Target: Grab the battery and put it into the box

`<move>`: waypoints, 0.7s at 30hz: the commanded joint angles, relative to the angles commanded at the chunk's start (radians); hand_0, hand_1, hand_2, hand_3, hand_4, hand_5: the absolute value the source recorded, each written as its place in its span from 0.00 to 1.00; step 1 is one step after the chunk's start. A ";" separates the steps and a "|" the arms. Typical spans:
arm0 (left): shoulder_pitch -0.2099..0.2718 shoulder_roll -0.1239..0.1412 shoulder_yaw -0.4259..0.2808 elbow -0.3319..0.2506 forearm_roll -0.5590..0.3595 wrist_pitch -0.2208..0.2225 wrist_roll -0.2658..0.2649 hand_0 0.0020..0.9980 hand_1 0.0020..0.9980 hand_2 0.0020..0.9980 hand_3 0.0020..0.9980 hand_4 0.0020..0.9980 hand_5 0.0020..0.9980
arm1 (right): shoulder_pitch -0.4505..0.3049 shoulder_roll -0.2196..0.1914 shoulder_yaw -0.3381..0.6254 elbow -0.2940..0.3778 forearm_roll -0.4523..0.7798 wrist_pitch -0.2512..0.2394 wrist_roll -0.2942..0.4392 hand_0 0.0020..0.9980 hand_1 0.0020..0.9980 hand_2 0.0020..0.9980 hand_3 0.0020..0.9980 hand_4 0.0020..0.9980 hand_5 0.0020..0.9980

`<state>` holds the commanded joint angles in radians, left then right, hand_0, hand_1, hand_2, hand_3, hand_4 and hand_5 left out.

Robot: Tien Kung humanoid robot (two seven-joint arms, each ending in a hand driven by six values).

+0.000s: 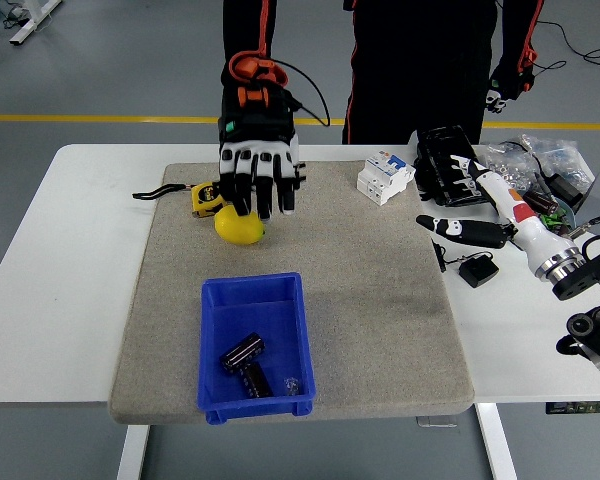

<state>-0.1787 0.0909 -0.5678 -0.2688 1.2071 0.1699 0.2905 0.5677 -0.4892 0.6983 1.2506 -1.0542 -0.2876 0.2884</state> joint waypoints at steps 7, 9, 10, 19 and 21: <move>-0.002 -0.007 0.011 0.001 -0.018 0.011 -0.004 0.65 0.65 0.67 0.58 0.63 0.58 | -0.081 0.062 0.089 0.066 0.299 0.067 0.060 0.88 0.86 0.93 0.96 1.00 0.82; -0.003 -0.009 0.013 0.001 -0.021 0.013 -0.005 0.65 0.65 0.67 0.58 0.63 0.58 | -0.096 0.077 0.105 0.076 0.377 0.063 0.065 0.88 0.86 0.93 0.96 1.00 0.82; -0.003 -0.009 0.013 0.001 -0.022 0.014 -0.005 0.65 0.65 0.67 0.58 0.63 0.58 | -0.103 0.083 0.110 0.079 0.416 0.061 0.068 0.88 0.86 0.93 0.96 1.00 0.82; -0.003 -0.013 0.022 0.002 -0.037 0.020 -0.008 0.65 0.65 0.67 0.58 0.63 0.58 | -0.167 0.128 0.167 0.082 0.615 0.063 0.081 0.93 0.89 0.93 0.97 1.00 0.89; -0.003 -0.014 0.022 0.002 -0.037 0.020 -0.008 0.65 0.65 0.67 0.58 0.63 0.58 | -0.177 0.135 0.178 0.082 0.605 0.067 0.082 0.93 0.89 0.93 0.97 1.00 0.89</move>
<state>-0.1821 0.0773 -0.5453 -0.2665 1.1703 0.1901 0.2821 0.3904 -0.3547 0.8767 1.3324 -0.4493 -0.2202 0.3699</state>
